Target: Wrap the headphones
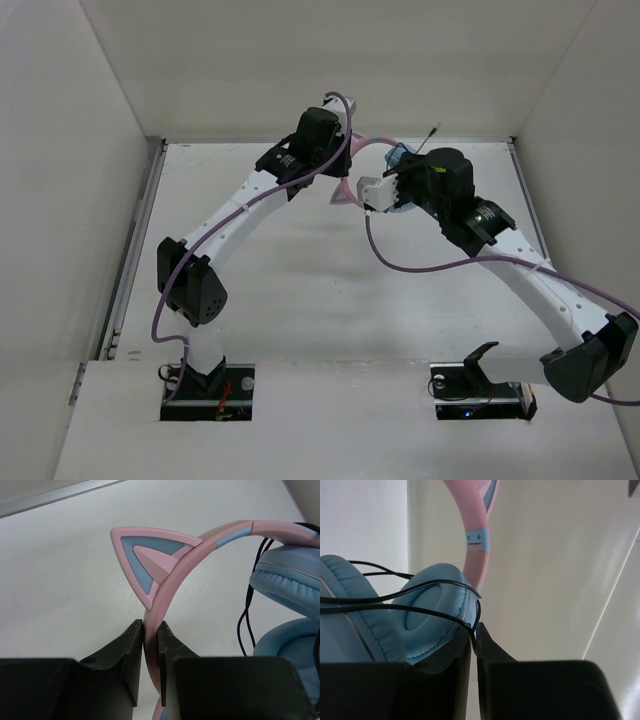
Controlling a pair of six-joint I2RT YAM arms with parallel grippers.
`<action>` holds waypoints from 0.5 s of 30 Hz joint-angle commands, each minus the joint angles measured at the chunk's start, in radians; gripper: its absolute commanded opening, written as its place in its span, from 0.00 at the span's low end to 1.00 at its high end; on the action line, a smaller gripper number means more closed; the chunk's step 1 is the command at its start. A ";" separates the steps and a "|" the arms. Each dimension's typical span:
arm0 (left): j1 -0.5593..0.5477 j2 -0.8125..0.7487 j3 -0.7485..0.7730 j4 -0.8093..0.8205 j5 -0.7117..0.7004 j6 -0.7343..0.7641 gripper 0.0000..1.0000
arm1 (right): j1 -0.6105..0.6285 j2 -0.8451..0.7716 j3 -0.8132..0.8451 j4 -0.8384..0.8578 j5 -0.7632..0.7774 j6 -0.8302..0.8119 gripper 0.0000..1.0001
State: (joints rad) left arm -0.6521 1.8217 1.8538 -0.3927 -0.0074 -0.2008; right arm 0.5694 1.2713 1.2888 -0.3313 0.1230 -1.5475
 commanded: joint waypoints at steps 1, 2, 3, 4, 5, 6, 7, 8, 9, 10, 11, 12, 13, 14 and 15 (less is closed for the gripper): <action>-0.014 -0.102 -0.008 0.049 0.067 -0.034 0.01 | -0.006 -0.041 0.029 -0.020 -0.088 0.021 0.15; -0.017 -0.104 -0.014 0.048 0.072 -0.032 0.01 | -0.006 -0.041 0.043 -0.052 -0.100 0.027 0.15; -0.020 -0.104 -0.019 0.048 0.079 -0.034 0.01 | -0.003 -0.041 0.055 -0.086 -0.111 0.030 0.15; -0.027 -0.105 -0.022 0.046 0.087 -0.034 0.01 | -0.001 -0.041 0.067 -0.118 -0.123 0.036 0.15; -0.030 -0.104 -0.024 0.041 0.093 -0.034 0.01 | -0.001 -0.044 0.072 -0.147 -0.137 0.040 0.15; -0.031 -0.102 -0.024 0.035 0.099 -0.035 0.01 | -0.001 -0.046 0.076 -0.170 -0.150 0.040 0.15; -0.034 -0.101 -0.024 0.031 0.110 -0.035 0.01 | -0.001 -0.050 0.083 -0.201 -0.169 0.044 0.15; -0.034 -0.099 -0.024 0.026 0.118 -0.038 0.01 | -0.001 -0.055 0.084 -0.225 -0.189 0.038 0.16; -0.034 -0.099 -0.025 0.023 0.122 -0.043 0.01 | -0.001 -0.058 0.089 -0.251 -0.206 0.035 0.17; -0.036 -0.099 -0.028 0.020 0.130 -0.043 0.01 | -0.001 -0.059 0.095 -0.279 -0.218 0.032 0.18; -0.036 -0.099 -0.033 0.018 0.136 -0.045 0.01 | -0.004 -0.059 0.104 -0.308 -0.230 0.030 0.18; -0.037 -0.101 -0.036 0.018 0.141 -0.048 0.01 | -0.006 -0.058 0.116 -0.337 -0.243 0.030 0.18; -0.037 -0.102 -0.041 0.018 0.145 -0.048 0.01 | -0.009 -0.056 0.127 -0.366 -0.256 0.029 0.18; -0.039 -0.104 -0.045 0.017 0.152 -0.049 0.01 | -0.016 -0.052 0.145 -0.400 -0.275 0.033 0.19; -0.039 -0.105 -0.050 0.017 0.158 -0.049 0.01 | -0.022 -0.047 0.162 -0.426 -0.290 0.035 0.19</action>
State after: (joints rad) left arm -0.6876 1.8027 1.8050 -0.4377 0.0971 -0.2073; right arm 0.5629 1.2388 1.3743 -0.6422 -0.0792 -1.5257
